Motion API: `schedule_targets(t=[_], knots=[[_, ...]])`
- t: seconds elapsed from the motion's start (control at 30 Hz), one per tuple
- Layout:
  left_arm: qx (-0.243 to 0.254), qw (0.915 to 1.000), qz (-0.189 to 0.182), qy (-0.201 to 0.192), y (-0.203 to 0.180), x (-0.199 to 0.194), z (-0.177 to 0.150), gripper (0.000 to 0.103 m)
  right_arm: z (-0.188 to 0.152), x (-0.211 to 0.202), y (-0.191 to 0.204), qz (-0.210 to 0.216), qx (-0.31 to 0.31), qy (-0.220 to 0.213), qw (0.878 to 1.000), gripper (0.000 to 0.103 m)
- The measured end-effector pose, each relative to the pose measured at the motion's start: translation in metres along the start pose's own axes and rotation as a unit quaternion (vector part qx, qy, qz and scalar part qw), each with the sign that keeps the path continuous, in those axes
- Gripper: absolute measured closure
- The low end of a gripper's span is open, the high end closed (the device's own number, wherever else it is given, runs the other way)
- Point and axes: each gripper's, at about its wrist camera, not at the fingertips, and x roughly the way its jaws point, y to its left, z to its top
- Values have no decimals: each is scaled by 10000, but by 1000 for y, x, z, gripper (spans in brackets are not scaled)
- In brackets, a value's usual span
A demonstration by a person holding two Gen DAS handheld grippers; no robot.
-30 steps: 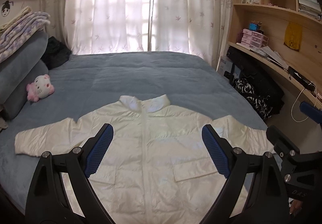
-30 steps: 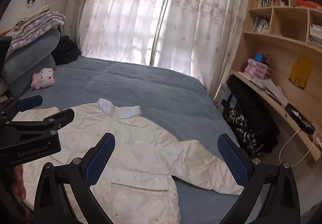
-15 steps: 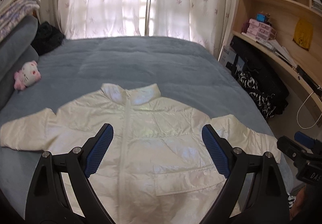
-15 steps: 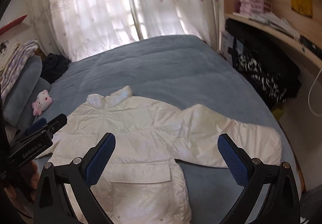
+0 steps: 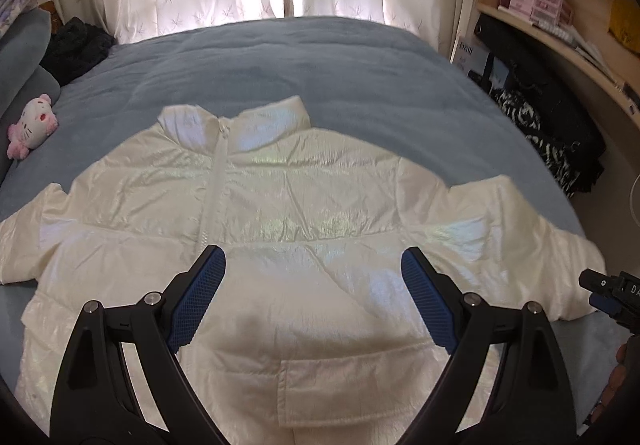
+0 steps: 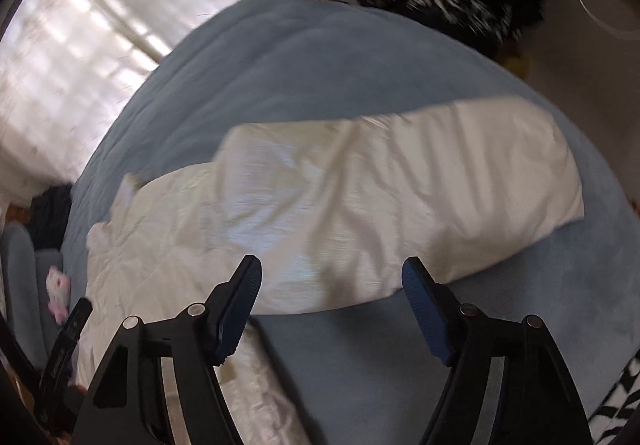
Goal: Fold large clothes
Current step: 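Grasp the white jacket's sleeve cuff with the right tool and lift it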
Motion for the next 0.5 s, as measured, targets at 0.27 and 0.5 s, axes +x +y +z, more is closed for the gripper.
schedule_targets(t=[0.27, 0.5], knots=[[-18, 9993, -299, 202, -6, 40, -16, 15, -6, 29, -72, 240, 1586, 266, 9867, 28], [-30, 9984, -438, 366, -14, 56, -21, 15, -4, 33, -97, 513, 2099, 47, 9764, 28]])
